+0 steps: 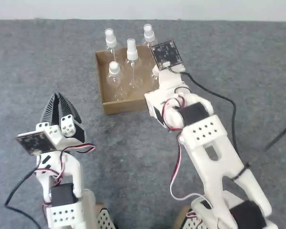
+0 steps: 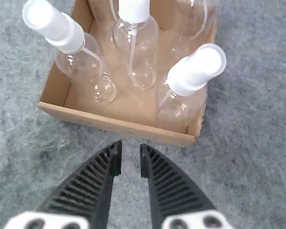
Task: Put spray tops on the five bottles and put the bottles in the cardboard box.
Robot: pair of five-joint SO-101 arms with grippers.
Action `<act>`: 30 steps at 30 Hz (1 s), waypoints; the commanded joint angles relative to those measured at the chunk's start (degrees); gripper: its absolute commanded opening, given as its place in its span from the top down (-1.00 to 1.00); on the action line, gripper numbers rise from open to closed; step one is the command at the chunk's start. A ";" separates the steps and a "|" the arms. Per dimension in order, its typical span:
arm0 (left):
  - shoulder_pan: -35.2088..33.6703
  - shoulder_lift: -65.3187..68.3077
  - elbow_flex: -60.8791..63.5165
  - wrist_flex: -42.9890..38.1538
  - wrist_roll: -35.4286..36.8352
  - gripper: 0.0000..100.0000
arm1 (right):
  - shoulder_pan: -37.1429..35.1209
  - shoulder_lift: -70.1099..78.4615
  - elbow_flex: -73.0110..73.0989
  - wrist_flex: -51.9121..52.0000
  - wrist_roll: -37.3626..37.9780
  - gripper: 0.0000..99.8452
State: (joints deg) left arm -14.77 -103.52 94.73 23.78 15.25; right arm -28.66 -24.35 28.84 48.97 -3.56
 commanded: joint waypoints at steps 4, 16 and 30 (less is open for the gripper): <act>0.00 -0.97 -0.57 -1.58 0.88 0.78 | 0.31 -10.68 9.49 -8.22 -0.53 0.98; 0.18 -0.97 0.40 -1.76 0.79 0.77 | 7.25 -25.36 30.68 -14.99 8.62 0.98; 4.57 -0.79 1.80 -0.62 0.44 0.78 | 7.96 -55.43 53.27 -14.64 9.23 0.98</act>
State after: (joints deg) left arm -11.25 -103.52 96.92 23.78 15.43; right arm -21.54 -71.21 79.65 35.43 4.62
